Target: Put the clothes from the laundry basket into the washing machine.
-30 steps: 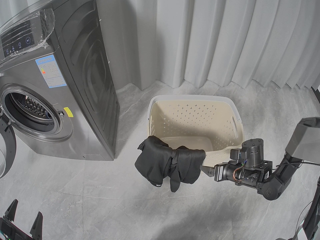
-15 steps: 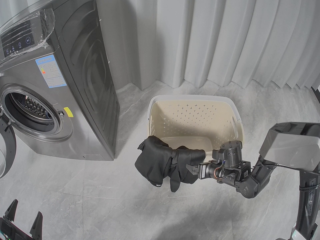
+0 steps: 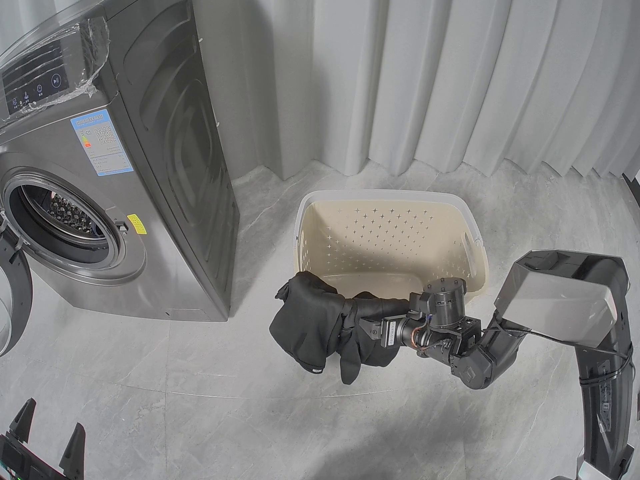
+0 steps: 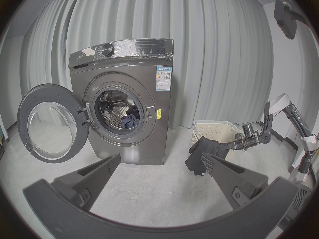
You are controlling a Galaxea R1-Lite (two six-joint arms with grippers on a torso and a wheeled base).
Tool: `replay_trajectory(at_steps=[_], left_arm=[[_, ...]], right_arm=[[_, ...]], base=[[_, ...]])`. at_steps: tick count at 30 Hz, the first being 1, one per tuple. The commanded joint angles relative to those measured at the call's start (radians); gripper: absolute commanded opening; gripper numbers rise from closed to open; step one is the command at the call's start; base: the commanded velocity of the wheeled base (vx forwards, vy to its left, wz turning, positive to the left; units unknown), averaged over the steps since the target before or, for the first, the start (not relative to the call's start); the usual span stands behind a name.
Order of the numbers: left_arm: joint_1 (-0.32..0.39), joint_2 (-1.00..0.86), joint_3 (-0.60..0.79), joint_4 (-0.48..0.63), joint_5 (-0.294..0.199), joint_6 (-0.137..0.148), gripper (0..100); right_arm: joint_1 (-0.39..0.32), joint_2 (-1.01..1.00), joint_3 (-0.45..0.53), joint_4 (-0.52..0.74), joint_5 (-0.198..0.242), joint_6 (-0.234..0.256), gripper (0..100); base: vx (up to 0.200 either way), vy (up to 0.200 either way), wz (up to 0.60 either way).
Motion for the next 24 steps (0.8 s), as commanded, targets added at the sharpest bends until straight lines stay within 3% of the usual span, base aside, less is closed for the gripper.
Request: replay_trajectory(at_steps=[1, 9, 10, 18, 22, 24], left_arm=[[0.0, -0.012, 0.018, 0.0, 0.0, 0.0, 100], [0.0, -0.012, 0.018, 0.0, 0.0, 0.0, 100], [0.0, -0.012, 0.018, 0.0, 0.0, 0.0, 100], [0.0, -0.012, 0.018, 0.0, 0.0, 0.0, 100], [0.0, -0.012, 0.018, 0.0, 0.003, 0.0, 100], [0.0, -0.012, 0.018, 0.0, 0.005, 0.003, 100]], right_arm=[[-0.002, 0.027, -0.032, -0.002, 0.002, -0.001, 100], [-0.002, 0.028, -0.045, -0.004, 0.002, -0.001, 100], [-0.002, 0.027, -0.045, -0.005, 0.002, -0.001, 0], [0.009, 0.017, -0.011, -0.05, 0.003, -0.002, 0], [0.027, -0.021, 0.046, -0.087, 0.005, -0.002, 0], [0.034, -0.075, 0.141, -0.159, 0.003, -0.004, 0]], base=[[0.0, 0.0, 0.0], [0.0, 0.0, 0.0], [0.0, 0.0, 0.0], [0.0, 0.0, 0.0], [0.0, 0.0, 0.0], [0.0, 0.0, 0.0]])
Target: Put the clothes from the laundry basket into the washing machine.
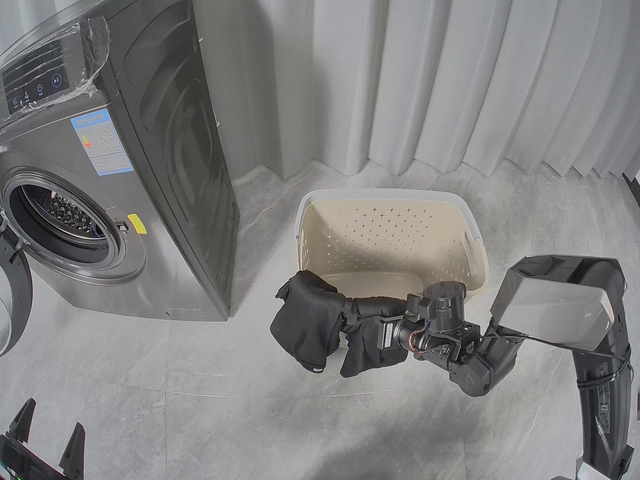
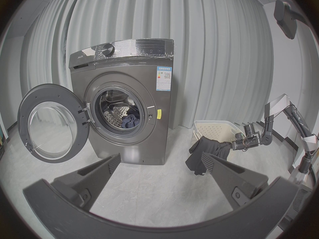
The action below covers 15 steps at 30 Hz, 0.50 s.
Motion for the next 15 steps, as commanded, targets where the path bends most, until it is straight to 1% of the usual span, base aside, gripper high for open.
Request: replay_trajectory(at_steps=[1, 2, 3, 4, 5, 7, 8, 9, 10, 11, 12, 13, 14, 15], left_arm=[[0.0, -0.012, 0.018, 0.0, 0.003, 0.003, 100], [0.0, -0.012, 0.018, 0.0, 0.003, 0.003, 100], [0.0, -0.012, 0.018, 0.0, 0.003, 0.003, 100], [0.0, -0.012, 0.018, 0.0, 0.003, 0.003, 100], [0.0, -0.012, 0.018, 0.0, 0.003, 0.003, 100], [0.0, -0.012, 0.018, 0.0, 0.001, 0.012, 100], [0.0, -0.012, 0.018, 0.0, 0.001, 0.012, 100], [0.0, -0.012, 0.018, 0.0, -0.003, 0.022, 100], [0.0, -0.012, 0.018, 0.0, -0.008, 0.033, 100], [0.001, -0.013, 0.018, 0.0, -0.011, 0.038, 100], [0.001, -0.013, 0.018, 0.0, -0.011, 0.039, 100], [0.001, -0.013, 0.018, 0.0, -0.011, 0.039, 100], [0.0, -0.013, 0.018, 0.0, -0.011, 0.039, 100], [0.0, -0.013, 0.018, 0.0, -0.011, 0.039, 100]], right_arm=[[0.016, -0.087, 0.114, -0.071, 0.0, -0.001, 0], [0.016, -0.13, 0.168, -0.12, 0.0, -0.01, 0], [0.016, -0.13, 0.168, -0.12, 0.0, -0.01, 0], [0.016, -0.188, 0.225, -0.158, 0.0, -0.019, 0], [0.017, -0.222, 0.255, -0.173, 0.0, -0.019, 0], [0.022, -0.286, 0.315, -0.201, 0.0, -0.019, 0], [0.022, -0.291, 0.32, -0.204, 0.001, -0.019, 0], [0.023, -0.36, 0.384, -0.236, 0.003, -0.017, 0], [0.023, -0.398, 0.415, -0.255, 0.004, -0.017, 0], [0.023, -0.427, 0.439, -0.271, 0.006, -0.017, 0], [0.023, -0.461, 0.47, -0.288, 0.01, -0.017, 0], [0.023, -0.466, 0.473, -0.291, 0.012, -0.017, 0], [0.025, -0.524, 0.522, -0.322, 0.021, -0.017, 0], [0.026, -0.556, 0.545, -0.337, 0.027, -0.019, 0]], base=[[0.0, 0.0, 0.0], [0.0, 0.0, 0.0], [0.0, 0.0, 0.0], [0.0, 0.0, 0.0], [0.0, 0.0, 0.0], [0.0, 0.0, 0.0], [0.0, 0.0, 0.0], [0.0, 0.0, 0.0], [0.0, 0.0, 0.0], [0.0, 0.0, 0.0], [0.0, 0.0, 0.0], [0.0, 0.0, 0.0], [0.0, 0.0, 0.0], [0.0, 0.0, 0.0]])
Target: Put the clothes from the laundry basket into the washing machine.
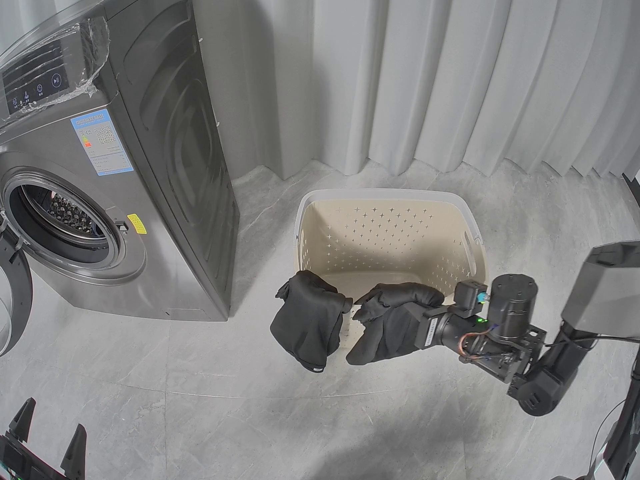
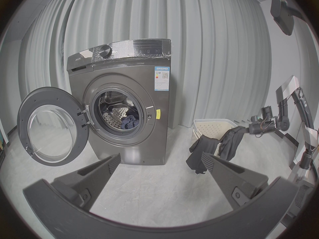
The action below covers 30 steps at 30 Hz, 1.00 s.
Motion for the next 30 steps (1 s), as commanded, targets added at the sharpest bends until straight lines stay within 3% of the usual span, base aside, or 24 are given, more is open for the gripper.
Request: replay_trajectory(at_steps=[1, 4, 10, 18, 24, 30], left_arm=[[0.0, -0.013, 0.018, 0.0, -0.003, 0.012, 100], [0.0, -0.013, 0.018, 0.0, -0.003, 0.01, 100], [0.001, -0.012, 0.018, 0.0, -0.006, 0.01, 100], [0.0, -0.012, 0.018, 0.0, -0.003, -0.01, 100], [0.001, -0.013, 0.018, 0.0, -0.004, 0.006, 100], [0.0, -0.012, 0.018, 0.0, -0.006, 0.002, 100]], right_arm=[[0.01, -0.275, 0.173, -0.093, 0.025, -0.003, 0], [0.037, -0.382, 0.199, -0.096, 0.028, -0.012, 0], [0.06, -0.522, 0.175, -0.003, 0.03, -0.096, 0], [0.076, -0.649, 0.203, 0.017, 0.03, -0.107, 0], [0.074, -0.798, 0.426, -0.003, 0.028, -0.093, 0], [0.085, -0.806, 0.385, 0.006, 0.019, -0.095, 0]], base=[[0.0, 0.0, 0.0], [0.0, 0.0, 0.0], [0.0, 0.0, 0.0], [0.0, 0.0, 0.0], [0.0, 0.0, 0.0], [-0.133, 0.0, 0.0]])
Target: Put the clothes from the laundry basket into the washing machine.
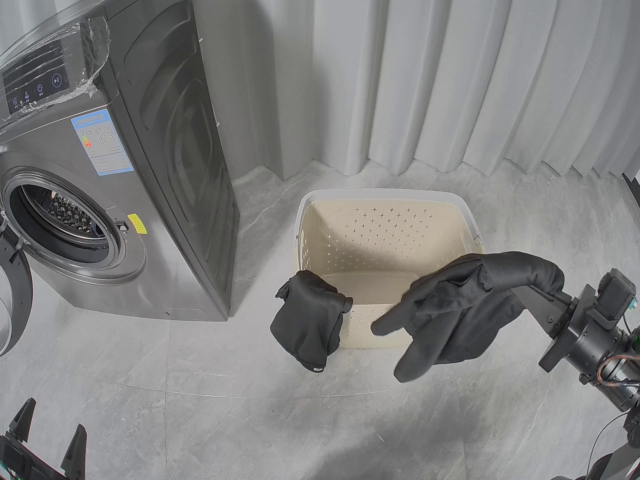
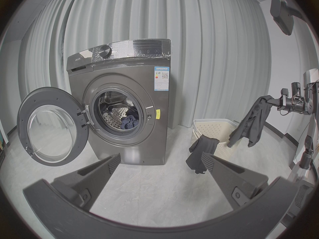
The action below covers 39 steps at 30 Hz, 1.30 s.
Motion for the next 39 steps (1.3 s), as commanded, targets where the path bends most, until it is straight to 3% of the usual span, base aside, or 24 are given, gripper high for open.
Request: replay_trajectory(at_steps=[1, 4, 7, 15, 17, 26, 32, 39], left_arm=[[-0.001, -0.012, 0.018, 0.0, -0.002, 0.001, 100], [0.001, -0.012, 0.018, 0.0, -0.002, 0.001, 100], [-0.001, -0.012, 0.018, 0.0, 0.001, -0.012, 100], [-0.001, -0.012, 0.018, 0.0, 0.0, -0.006, 100], [-0.001, -0.012, 0.018, 0.0, 0.001, -0.016, 100], [-0.001, -0.012, 0.018, 0.0, 0.003, -0.016, 100], [-0.001, -0.012, 0.018, 0.0, 0.001, -0.016, 100], [-0.001, -0.012, 0.018, 0.0, 0.001, -0.021, 100]], right_arm=[[0.008, -0.043, -0.046, 0.013, 0.001, -0.005, 0], [0.002, 0.027, -0.197, 0.095, 0.014, -0.012, 0], [-0.004, 0.035, -0.263, 0.167, 0.034, -0.016, 0], [-0.01, 0.026, -0.246, 0.175, 0.037, -0.047, 0], [-0.01, 0.023, -0.25, 0.179, 0.039, -0.047, 0], [-0.047, 0.02, -0.24, 0.214, 0.056, -0.048, 0], [-0.093, 0.02, -0.237, 0.239, 0.05, -0.048, 0], [-0.082, 0.024, -0.237, 0.262, 0.036, -0.047, 0]], base=[[-0.2, 0.0, 0.0], [-0.2, 0.0, 0.0], [-0.067, 0.0, 0.0], [0.0, 0.0, 0.0], [0.0, 0.0, 0.0], [-0.133, 0.0, 0.0], [0.0, 0.2, 0.0], [0.0, 0.2, 0.0]])
